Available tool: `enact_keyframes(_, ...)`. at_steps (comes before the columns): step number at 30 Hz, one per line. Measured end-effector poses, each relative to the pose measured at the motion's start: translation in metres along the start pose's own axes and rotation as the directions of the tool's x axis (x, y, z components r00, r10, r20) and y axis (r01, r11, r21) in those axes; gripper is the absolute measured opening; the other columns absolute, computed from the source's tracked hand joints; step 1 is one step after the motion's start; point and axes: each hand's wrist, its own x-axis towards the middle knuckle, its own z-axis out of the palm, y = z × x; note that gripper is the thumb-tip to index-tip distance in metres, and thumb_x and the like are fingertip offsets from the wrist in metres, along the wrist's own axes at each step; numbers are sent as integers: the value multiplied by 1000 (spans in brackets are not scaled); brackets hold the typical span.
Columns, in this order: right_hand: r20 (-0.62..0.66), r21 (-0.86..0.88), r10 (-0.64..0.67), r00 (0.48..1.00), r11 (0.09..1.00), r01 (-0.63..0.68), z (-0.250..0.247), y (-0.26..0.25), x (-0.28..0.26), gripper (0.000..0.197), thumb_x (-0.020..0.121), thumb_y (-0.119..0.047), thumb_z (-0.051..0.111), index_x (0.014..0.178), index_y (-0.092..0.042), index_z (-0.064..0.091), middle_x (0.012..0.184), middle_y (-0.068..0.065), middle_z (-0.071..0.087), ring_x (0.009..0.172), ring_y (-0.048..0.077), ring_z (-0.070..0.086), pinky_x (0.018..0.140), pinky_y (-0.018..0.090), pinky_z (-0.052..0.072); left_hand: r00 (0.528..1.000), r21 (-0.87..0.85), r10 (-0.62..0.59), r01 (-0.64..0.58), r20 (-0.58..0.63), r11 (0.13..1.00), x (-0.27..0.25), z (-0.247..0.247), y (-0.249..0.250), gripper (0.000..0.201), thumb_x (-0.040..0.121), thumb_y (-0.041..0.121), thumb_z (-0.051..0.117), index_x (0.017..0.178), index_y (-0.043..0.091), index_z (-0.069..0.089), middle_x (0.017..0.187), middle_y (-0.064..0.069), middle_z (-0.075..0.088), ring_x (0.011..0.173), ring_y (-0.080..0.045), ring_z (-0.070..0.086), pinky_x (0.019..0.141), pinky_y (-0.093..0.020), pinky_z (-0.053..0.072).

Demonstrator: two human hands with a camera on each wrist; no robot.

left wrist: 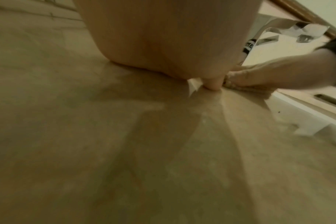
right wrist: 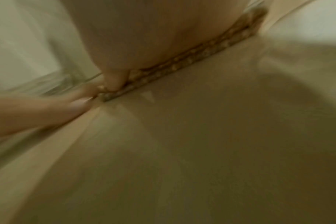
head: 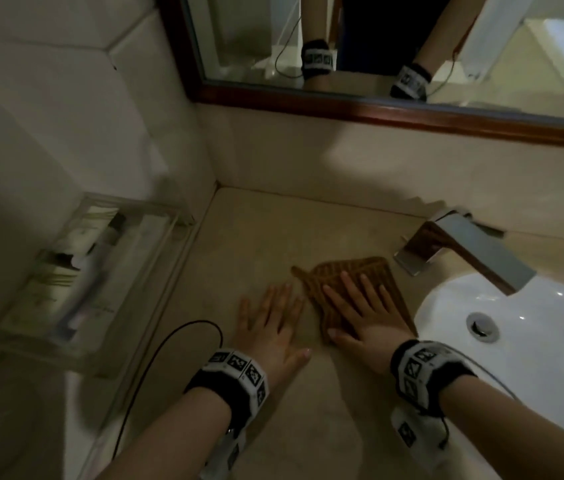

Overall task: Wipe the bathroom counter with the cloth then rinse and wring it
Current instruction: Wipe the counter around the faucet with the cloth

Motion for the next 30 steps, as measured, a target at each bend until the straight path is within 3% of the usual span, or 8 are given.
enact_keyframes(6,-69,70,215,974,975,-210,-16,-1,46,72,90,-70,14,144,-43,-25,151,-4,-38,141,27,-31,113,46,-19,1000,-2,4,-4,1,1000,-3,-1,0,83,84,69,14,144,31,-30,148,4,-44,137,-18,-37,111,-57,-17)
enact_keyframes(12,16,-32,-92,996,995,93,2,-20,8,78,77,-81,2,140,-47,-29,143,-10,-48,136,20,-40,105,38,-30,999,-72,37,-35,24,997,-9,-16,-11,86,88,62,31,149,27,-19,149,5,-37,140,-16,-30,115,-51,-14)
enact_keyframes(15,-16,-34,-20,1000,999,20,-26,-2,49,77,76,-79,1,141,-47,-24,149,-9,-39,142,24,-28,113,43,-17,992,-77,-109,105,-55,992,-23,-19,-37,89,76,61,16,152,21,-8,149,3,-31,145,-21,-18,116,-49,-9)
enact_keyframes(19,-71,102,265,962,961,-258,-38,-47,104,74,92,-69,14,147,-36,-22,154,2,-33,143,33,-25,114,52,-15,965,-81,-261,262,26,962,-39,-13,-75,99,70,77,-2,144,17,-29,147,0,-39,139,-15,-26,117,-45,-6)
enact_keyframes(21,-95,66,227,969,973,-222,-27,-90,102,75,92,-68,15,147,-34,-22,154,5,-33,142,35,-26,112,53,-17,969,-75,-239,244,64,967,-40,-6,-83,99,65,83,-13,136,20,-40,144,-1,-44,137,-15,-31,115,-43,-11)
enact_keyframes(23,-91,8,60,994,998,-59,-10,-120,84,73,92,-68,16,146,-37,-22,151,2,-37,140,33,-30,109,51,-23,965,-107,-242,252,99,962,-36,-1,-84,90,63,79,-16,128,27,-50,140,-1,-51,134,-16,-37,111,-42,-19)
enact_keyframes(27,11,-92,-181,983,979,181,-11,-82,60,74,80,-79,3,140,-48,-27,148,-10,-39,142,23,-30,109,40,-23,951,-94,-256,275,174,957,-33,-3,-83,81,79,71,1,125,28,-51,134,1,-56,132,-19,-41,112,-47,-19)
enact_keyframes(30,-42,-42,41,998,998,-43,-36,-28,80,75,68,-84,-15,132,-50,-34,149,-6,-37,144,26,-24,115,45,-14,946,-142,-242,275,216,951,-32,-8,-82,83,92,62,21,128,28,-46,139,1,-53,134,-19,-40,114,-49,-17)
